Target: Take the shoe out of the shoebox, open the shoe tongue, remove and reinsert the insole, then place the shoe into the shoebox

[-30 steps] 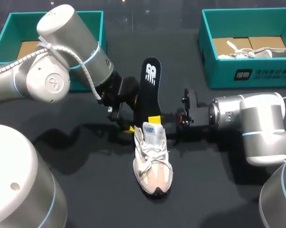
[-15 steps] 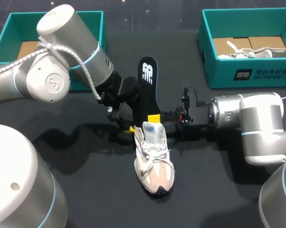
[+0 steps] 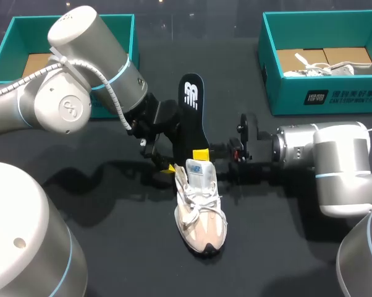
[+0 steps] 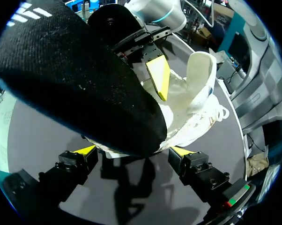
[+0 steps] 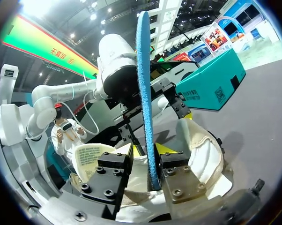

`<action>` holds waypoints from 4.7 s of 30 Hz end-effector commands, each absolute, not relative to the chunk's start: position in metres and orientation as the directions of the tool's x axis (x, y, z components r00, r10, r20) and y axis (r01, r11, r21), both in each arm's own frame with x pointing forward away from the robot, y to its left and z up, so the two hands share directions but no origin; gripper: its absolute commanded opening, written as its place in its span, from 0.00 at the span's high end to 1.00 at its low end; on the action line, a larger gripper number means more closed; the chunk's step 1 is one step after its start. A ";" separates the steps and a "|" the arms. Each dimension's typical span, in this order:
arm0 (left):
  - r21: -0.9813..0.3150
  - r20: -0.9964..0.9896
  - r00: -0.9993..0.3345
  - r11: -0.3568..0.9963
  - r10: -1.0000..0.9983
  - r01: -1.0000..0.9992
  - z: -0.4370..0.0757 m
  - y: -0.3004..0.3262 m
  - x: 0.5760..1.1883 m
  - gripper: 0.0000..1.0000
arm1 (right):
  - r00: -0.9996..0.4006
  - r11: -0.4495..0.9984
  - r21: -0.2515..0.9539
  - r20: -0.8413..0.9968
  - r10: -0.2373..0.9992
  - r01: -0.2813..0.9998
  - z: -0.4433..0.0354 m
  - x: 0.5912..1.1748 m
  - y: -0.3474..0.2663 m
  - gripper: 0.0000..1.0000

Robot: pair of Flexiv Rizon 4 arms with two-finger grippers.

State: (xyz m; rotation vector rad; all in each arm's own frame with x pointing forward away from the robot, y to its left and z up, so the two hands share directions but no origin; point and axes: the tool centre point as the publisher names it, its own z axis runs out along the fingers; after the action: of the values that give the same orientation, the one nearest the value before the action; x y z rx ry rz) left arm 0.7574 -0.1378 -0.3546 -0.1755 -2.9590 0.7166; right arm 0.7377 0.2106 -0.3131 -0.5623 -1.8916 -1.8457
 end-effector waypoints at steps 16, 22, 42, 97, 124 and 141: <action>-0.461 0.063 -0.989 0.883 0.134 0.091 -0.355 -0.138 0.758 0.00 | -0.852 0.043 0.854 0.520 -0.057 0.518 -0.293 0.753 0.215 0.73; -0.461 0.063 -0.989 0.883 0.134 0.091 -0.355 -0.138 0.758 0.00 | -0.857 0.025 0.858 0.513 -0.047 0.512 -0.284 0.760 0.217 0.84; -0.461 0.063 -0.989 0.883 0.134 0.091 -0.355 -0.138 0.758 0.00 | -0.779 0.088 0.776 0.627 -0.001 0.625 -0.318 0.740 0.207 1.00; -0.461 0.063 -0.989 0.883 0.134 0.091 -0.355 -0.138 0.758 0.00 | -0.778 -0.007 0.778 0.628 0.024 0.628 -0.310 0.742 0.208 1.00; -0.461 0.063 -0.989 0.883 0.134 0.091 -0.355 -0.138 0.758 0.00 | -0.803 0.018 0.803 0.595 0.018 0.595 -0.300 0.735 0.209 0.64; -0.461 0.063 -0.989 0.883 0.134 0.091 -0.355 -0.138 0.758 0.00 | -0.806 -0.027 0.807 0.591 0.018 0.591 -0.300 0.751 0.210 1.00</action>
State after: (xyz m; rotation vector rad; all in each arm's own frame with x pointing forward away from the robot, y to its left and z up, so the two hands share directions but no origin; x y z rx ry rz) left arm 0.7574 -0.1378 -0.3547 -0.1755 -2.9590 0.7166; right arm 0.7535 0.2087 -0.2956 -0.6306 -1.8500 -1.8895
